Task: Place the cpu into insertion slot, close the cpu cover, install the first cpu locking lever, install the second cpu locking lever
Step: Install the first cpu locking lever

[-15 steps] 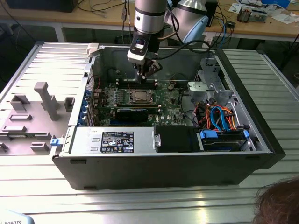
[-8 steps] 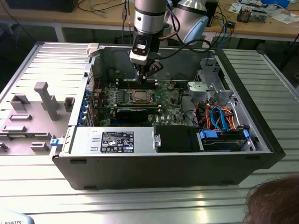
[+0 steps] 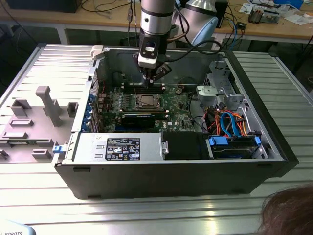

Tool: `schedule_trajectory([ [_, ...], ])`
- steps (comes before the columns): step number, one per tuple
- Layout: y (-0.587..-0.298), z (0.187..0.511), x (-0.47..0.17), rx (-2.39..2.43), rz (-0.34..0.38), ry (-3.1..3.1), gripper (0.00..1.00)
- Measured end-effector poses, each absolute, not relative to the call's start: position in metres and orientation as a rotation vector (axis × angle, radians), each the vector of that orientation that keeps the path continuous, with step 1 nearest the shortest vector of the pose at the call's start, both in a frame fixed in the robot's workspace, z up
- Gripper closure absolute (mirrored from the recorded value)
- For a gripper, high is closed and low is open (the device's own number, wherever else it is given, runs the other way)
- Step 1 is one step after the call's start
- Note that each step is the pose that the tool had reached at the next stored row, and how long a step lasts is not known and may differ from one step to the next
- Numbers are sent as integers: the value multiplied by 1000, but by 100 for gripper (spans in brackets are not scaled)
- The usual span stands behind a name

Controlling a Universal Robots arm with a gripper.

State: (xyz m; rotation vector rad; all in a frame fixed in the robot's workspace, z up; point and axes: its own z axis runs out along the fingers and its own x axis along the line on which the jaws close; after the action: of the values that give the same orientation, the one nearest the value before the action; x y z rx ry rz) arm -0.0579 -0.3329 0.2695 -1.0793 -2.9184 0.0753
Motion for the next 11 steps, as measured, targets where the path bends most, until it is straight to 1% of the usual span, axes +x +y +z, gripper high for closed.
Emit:
schedule_trajectory([
  [11, -333, 270, -58, -949, 77, -2965, 89],
])
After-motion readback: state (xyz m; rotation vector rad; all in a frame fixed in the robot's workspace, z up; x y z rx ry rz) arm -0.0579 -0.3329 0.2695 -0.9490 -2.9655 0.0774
